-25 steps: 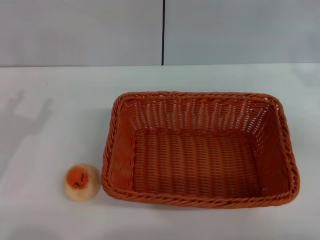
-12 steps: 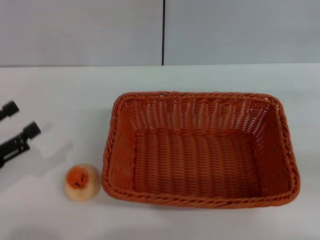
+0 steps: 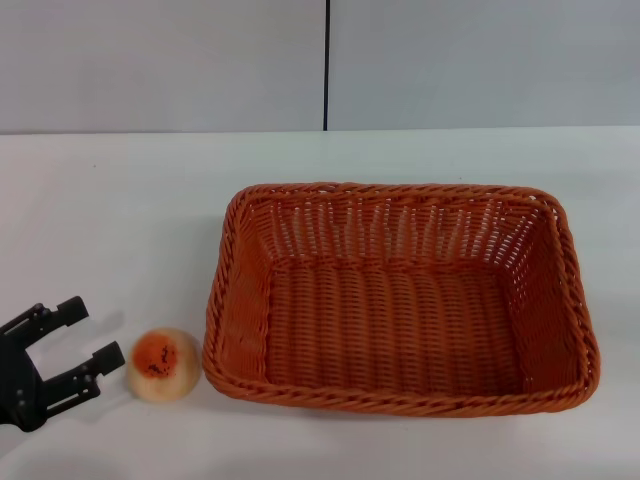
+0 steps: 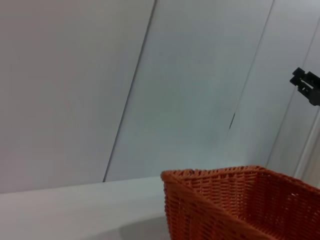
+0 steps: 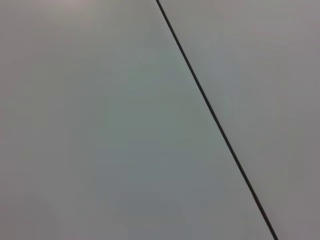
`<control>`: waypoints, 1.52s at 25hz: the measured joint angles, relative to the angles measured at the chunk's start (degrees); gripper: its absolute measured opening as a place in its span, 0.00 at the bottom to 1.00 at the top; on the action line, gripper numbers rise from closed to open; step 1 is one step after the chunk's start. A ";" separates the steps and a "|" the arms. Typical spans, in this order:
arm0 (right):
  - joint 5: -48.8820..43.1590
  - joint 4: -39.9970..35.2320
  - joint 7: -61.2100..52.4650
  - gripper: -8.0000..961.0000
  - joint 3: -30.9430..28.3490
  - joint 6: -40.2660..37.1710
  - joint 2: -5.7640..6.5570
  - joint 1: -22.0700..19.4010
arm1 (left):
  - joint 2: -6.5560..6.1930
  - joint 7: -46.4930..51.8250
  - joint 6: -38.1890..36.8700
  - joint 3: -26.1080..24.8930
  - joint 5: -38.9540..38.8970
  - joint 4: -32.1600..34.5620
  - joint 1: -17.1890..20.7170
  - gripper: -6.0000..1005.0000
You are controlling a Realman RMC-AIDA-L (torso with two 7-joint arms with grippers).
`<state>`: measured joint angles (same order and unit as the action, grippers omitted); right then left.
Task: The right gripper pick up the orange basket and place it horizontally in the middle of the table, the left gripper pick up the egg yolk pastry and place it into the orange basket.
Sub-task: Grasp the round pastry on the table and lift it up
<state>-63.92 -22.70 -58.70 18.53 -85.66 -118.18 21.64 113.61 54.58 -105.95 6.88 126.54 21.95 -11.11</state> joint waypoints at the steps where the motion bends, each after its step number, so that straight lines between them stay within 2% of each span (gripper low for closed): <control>1: 0.00 0.00 0.00 0.50 0.00 0.00 0.00 0.00 | 0.00 0.00 0.00 0.00 0.00 0.00 0.00 0.82; 2: 0.02 0.55 0.61 0.50 -0.26 0.01 0.00 0.12 | 0.95 -0.11 0.85 0.99 0.07 0.11 0.68 0.82; 9: 0.03 1.17 1.13 0.50 -0.50 0.04 0.00 0.13 | 1.54 -0.29 1.74 1.50 0.10 -0.07 0.80 0.82; 10: 0.03 1.17 1.12 0.50 -0.51 0.01 0.01 0.10 | 2.13 -0.33 2.77 2.87 0.12 0.20 0.82 0.82; 15: 0.03 1.05 0.56 0.50 -0.52 -0.52 0.04 0.44 | 2.69 -1.73 6.14 5.13 0.12 -0.25 0.82 0.81; 20: 0.03 1.40 0.49 0.50 -0.43 -0.60 0.06 1.05 | 2.86 -1.74 8.39 6.53 0.11 -0.29 0.72 0.80; 28: 0.03 1.68 0.50 0.50 -0.21 -0.48 0.07 1.38 | 3.79 -2.24 10.47 6.53 0.11 -0.22 0.56 0.79; 38: 0.03 1.70 0.79 0.50 -0.43 -0.29 0.07 1.31 | 4.18 -2.63 10.77 6.93 0.10 -0.32 0.30 0.78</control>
<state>-63.89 -21.00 -57.91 18.10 -85.95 -118.11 22.95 117.79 51.94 -95.18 13.81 126.64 21.62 -10.81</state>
